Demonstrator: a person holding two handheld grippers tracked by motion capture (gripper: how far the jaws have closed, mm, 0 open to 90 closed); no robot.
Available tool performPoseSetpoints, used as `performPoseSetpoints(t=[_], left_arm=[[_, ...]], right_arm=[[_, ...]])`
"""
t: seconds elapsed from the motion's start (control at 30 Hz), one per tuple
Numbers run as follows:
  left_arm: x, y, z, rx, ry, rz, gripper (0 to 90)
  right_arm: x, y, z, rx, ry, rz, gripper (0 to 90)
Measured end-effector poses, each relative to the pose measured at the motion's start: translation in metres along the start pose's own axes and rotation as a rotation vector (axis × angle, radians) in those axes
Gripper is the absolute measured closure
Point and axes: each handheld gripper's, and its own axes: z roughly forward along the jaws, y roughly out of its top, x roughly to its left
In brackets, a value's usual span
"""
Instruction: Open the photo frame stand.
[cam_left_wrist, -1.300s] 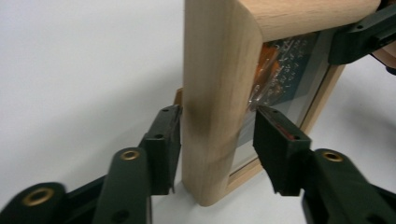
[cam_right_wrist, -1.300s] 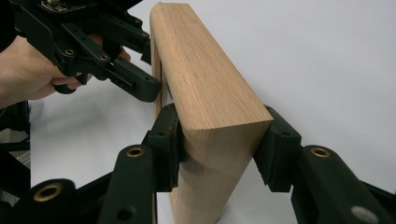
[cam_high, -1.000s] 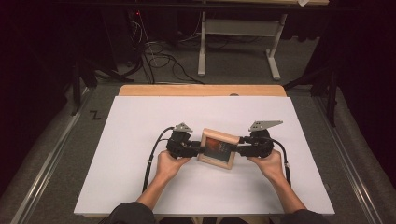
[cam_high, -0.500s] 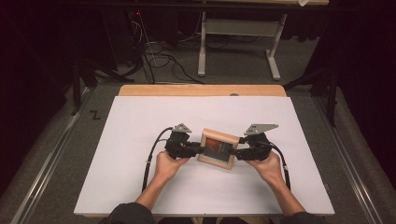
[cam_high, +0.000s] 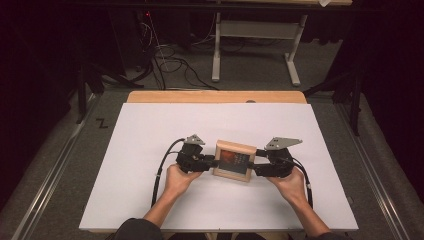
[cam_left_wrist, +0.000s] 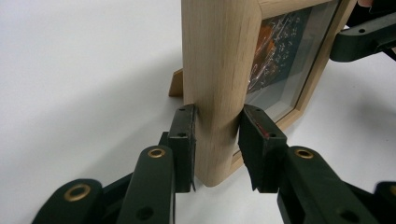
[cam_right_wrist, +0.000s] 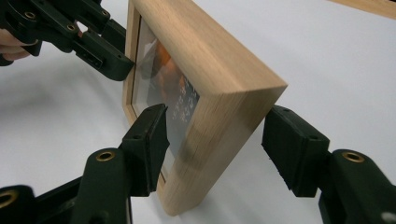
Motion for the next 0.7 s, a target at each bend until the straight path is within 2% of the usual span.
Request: performPoseSetpoints(t=[0.17, 0.23, 0.3, 0.47, 0.53, 0.7], left_arm=[[-0.0030, -0.0005, 0.0005, 0.004, -0.006, 0.001, 66.6], [-0.0039, -0.0005, 0.0007, 0.006, -0.009, 0.007, 66.6], [-0.0035, -0.0004, 0.0010, 0.006, -0.010, 0.007, 66.5], [-0.0035, 0.0002, 0.0022, 0.000, 0.000, 0.009, 63.8], [-0.0028, 0.0008, 0.0033, -0.006, 0.006, 0.005, 57.0], [-0.0033, 0.0015, 0.0076, -0.008, 0.000, 0.015, 56.6]], right_arm=[[0.0050, -0.0070, -0.0024, 0.017, -0.031, 0.029, 44.5], [0.0071, -0.0103, -0.0016, 0.031, -0.042, 0.044, 51.0], [0.0064, -0.0117, -0.0011, 0.030, -0.047, 0.055, 53.6], [0.0066, -0.0118, -0.0003, 0.033, -0.050, 0.061, 54.4], [0.0066, -0.0118, -0.0002, 0.032, -0.049, 0.064, 54.6], [0.0063, -0.0115, 0.0000, 0.033, -0.046, 0.067, 55.0]])
